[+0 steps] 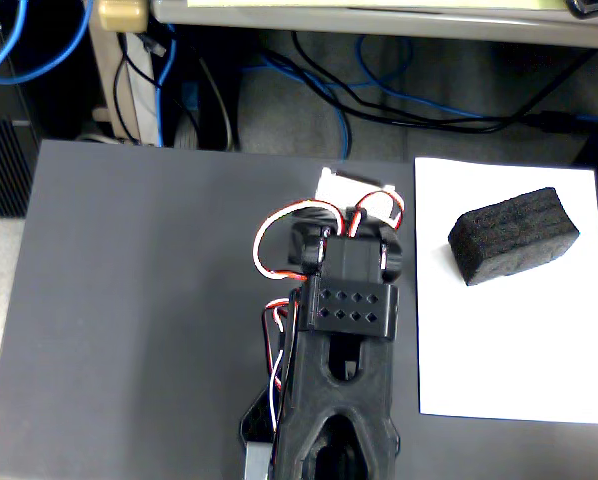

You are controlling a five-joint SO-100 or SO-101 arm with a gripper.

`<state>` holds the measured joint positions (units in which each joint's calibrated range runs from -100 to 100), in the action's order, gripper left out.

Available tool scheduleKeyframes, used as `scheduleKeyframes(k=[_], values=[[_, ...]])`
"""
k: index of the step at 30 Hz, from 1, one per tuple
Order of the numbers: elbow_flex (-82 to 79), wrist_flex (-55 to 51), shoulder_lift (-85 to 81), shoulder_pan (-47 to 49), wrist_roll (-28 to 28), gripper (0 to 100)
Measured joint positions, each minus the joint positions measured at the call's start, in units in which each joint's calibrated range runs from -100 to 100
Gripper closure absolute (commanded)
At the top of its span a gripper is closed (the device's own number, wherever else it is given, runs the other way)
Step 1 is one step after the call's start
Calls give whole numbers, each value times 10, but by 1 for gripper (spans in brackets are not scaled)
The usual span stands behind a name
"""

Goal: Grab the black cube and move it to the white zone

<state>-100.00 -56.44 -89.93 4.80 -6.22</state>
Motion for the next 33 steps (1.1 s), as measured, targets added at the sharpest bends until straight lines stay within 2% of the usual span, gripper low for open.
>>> scheduleKeyframes(k=[6, 16, 33], values=[[0, -85, -6, -7, 57, 98], [0, -96, -6, -4, 77, 99], [0, -96, -6, -4, 80, 99]])
